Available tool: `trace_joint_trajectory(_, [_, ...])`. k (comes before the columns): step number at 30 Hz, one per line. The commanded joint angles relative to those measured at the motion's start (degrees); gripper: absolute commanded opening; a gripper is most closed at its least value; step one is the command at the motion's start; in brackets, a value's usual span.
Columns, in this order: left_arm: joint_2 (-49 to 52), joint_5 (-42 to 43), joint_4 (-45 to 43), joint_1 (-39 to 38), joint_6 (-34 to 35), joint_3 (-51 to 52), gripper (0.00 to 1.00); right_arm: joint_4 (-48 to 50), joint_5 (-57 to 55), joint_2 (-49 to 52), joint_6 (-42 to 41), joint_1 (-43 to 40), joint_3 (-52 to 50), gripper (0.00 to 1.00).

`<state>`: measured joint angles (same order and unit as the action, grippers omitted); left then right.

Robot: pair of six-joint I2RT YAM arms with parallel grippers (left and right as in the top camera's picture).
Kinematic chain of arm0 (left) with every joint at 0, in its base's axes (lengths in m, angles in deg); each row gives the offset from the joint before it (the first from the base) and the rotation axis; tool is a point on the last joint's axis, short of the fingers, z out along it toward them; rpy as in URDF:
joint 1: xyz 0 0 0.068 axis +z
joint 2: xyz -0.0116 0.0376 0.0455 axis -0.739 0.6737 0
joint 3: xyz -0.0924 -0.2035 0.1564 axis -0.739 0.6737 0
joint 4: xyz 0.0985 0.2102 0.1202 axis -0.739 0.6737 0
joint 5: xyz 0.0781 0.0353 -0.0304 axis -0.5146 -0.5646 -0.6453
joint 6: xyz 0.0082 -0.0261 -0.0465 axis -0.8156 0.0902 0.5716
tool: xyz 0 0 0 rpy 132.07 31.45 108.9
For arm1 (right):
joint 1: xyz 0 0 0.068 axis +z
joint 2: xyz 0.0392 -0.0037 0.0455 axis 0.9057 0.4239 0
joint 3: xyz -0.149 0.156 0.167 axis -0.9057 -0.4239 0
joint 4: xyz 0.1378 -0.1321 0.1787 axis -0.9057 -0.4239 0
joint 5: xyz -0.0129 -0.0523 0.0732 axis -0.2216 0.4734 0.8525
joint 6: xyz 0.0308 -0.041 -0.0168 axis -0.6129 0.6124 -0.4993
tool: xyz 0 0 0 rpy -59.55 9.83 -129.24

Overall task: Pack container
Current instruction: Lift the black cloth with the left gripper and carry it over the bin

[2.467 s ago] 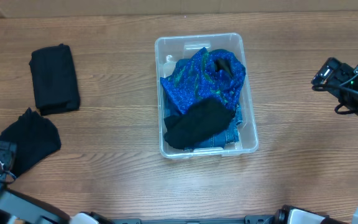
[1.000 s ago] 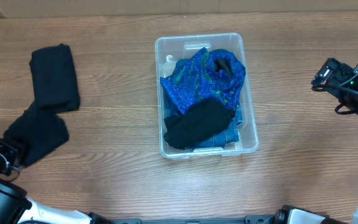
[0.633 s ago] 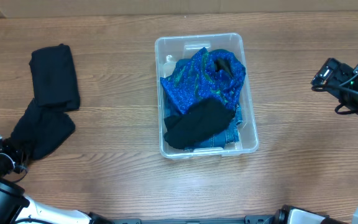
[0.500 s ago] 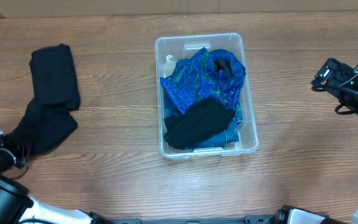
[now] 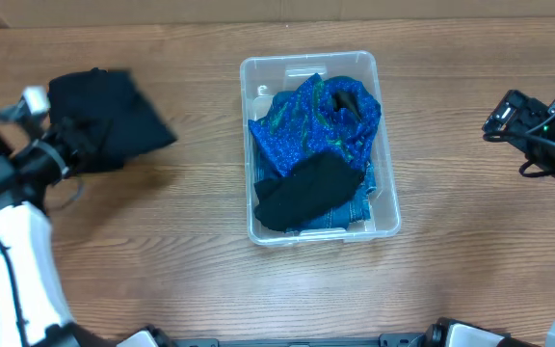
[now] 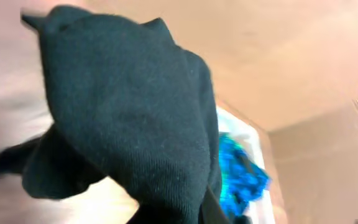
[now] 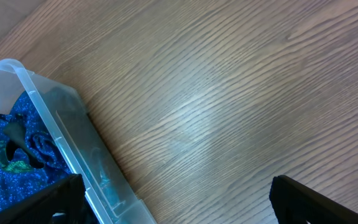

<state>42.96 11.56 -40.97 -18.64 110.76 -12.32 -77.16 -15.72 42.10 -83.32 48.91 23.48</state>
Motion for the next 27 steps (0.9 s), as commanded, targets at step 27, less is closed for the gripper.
trace_joint_trajectory(27, [30.67, -6.27, -19.41, -48.57, 11.82, -18.36, 0.04, 0.59, -0.28, 0.02, 0.17, 0.24, 0.11, 1.0])
